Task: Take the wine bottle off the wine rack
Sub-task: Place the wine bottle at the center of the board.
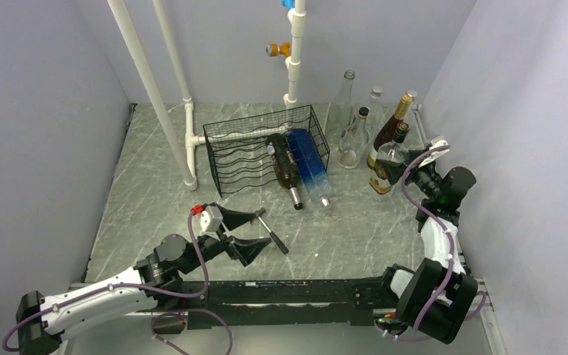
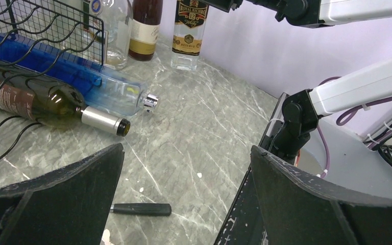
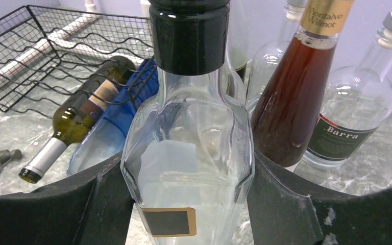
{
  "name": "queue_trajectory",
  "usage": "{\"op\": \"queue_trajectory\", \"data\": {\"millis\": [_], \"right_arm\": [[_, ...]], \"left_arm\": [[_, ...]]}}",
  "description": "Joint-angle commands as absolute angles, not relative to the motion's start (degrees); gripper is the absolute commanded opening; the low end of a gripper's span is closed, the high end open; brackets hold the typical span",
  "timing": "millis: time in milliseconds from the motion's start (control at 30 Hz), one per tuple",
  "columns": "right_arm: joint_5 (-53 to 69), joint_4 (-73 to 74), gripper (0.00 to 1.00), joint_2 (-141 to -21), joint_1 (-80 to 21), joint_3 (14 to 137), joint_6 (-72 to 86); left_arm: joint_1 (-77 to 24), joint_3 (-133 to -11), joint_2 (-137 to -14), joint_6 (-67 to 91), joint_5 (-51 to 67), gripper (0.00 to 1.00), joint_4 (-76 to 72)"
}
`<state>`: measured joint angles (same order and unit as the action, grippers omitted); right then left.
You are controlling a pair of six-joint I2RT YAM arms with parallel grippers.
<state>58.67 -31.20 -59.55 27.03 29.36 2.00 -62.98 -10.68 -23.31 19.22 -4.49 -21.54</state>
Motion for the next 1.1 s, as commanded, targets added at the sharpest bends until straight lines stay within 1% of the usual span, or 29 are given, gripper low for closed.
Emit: {"op": "queue_trajectory", "data": {"millis": [0, 333, 567, 700, 833, 1067], "right_arm": [[56.31, -44.57, 0.0, -59.03, 27.75, 30.44, 4.7], [53.81, -54.19, 0.0, -62.23, 28.48, 28.92, 8.52], [52.11, -61.39, 0.0, -67.84, 28.52, 29.6, 11.68], [51.88, -61.01, 0.0, -68.37, 28.46, 29.24, 9.95], [50.11, -56.17, 0.0, -67.33, 28.76, 29.27, 5.82], [45.71, -57.44, 0.0, -68.54, 30.27, 27.74, 4.9]], "left_arm": [[-63.19, -10.09, -22.46, 19.92, -5.45, 0.99, -23.73], [-63.19, -9.25, -21.11, 19.95, -5.96, 1.0, -23.32], [-63.19, -7.97, -19.75, 19.95, -6.79, 0.99, -23.33], [-63.19, -7.48, -18.47, 19.76, -7.32, 0.99, -22.66], [-63.19, -6.97, -17.0, 19.38, -7.91, 0.99, -21.97], [-63.19, -6.21, -14.77, 19.25, -8.31, 0.99, -21.01]]}}
